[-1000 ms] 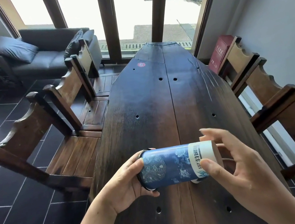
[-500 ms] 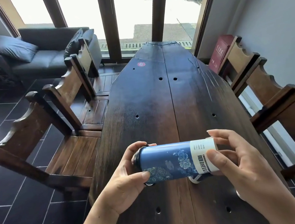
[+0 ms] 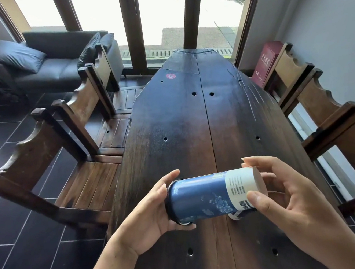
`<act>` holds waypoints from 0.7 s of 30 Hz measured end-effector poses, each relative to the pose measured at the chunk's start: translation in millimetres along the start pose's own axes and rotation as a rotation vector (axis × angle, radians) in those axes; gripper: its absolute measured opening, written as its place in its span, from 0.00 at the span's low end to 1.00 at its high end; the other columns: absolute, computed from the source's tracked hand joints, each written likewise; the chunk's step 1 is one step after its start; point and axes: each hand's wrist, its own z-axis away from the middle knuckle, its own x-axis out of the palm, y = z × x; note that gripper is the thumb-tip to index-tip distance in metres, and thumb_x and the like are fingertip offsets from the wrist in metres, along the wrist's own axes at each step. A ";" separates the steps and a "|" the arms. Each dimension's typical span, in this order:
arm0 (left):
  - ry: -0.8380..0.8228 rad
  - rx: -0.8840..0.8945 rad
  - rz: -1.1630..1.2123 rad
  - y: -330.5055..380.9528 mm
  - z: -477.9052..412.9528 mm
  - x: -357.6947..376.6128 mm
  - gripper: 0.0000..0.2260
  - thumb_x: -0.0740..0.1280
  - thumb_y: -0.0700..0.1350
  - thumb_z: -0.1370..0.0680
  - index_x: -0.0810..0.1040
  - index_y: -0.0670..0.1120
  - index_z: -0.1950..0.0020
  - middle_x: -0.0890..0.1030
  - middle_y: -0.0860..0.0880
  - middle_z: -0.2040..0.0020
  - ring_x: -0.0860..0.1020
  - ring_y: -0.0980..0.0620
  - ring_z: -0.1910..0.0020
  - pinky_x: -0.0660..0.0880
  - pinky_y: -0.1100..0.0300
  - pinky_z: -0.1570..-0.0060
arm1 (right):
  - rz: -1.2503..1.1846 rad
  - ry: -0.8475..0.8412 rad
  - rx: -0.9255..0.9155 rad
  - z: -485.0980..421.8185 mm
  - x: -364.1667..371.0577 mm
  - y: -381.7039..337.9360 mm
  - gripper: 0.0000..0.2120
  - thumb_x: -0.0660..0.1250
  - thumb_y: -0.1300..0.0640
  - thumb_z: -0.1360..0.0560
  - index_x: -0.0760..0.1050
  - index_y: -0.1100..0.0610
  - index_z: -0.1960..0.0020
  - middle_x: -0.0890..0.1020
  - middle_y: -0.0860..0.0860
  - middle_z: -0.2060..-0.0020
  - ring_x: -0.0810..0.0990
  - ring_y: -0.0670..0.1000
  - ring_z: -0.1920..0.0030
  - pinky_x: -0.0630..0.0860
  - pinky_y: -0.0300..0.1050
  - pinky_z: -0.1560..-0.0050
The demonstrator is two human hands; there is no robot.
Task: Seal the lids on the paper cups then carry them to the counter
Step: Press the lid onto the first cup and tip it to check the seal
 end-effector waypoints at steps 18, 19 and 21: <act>0.086 0.083 -0.100 -6.3 -3.3 5.5 0.25 0.75 0.43 0.29 0.75 0.51 0.32 0.77 0.42 0.34 0.80 0.38 0.41 0.82 0.35 0.49 | 0.013 -0.027 0.029 -2.2 3.3 -2.0 0.27 0.64 0.31 0.32 0.72 0.35 0.34 0.84 0.41 0.44 0.82 0.44 0.41 0.85 0.44 0.50; 0.100 0.104 -0.093 -7.0 -3.9 5.7 0.25 0.75 0.42 0.30 0.75 0.51 0.33 0.77 0.42 0.36 0.80 0.39 0.42 0.82 0.36 0.49 | -0.012 -0.029 0.048 -2.5 3.0 -0.7 0.28 0.65 0.30 0.32 0.72 0.35 0.34 0.85 0.42 0.45 0.83 0.45 0.41 0.85 0.46 0.51; 0.119 0.144 -0.103 -7.4 -4.2 6.7 0.26 0.76 0.41 0.31 0.76 0.51 0.35 0.78 0.44 0.39 0.80 0.42 0.45 0.82 0.43 0.52 | -0.058 -0.032 0.084 -3.0 2.9 1.1 0.29 0.66 0.30 0.34 0.73 0.35 0.34 0.84 0.43 0.44 0.83 0.48 0.41 0.85 0.51 0.50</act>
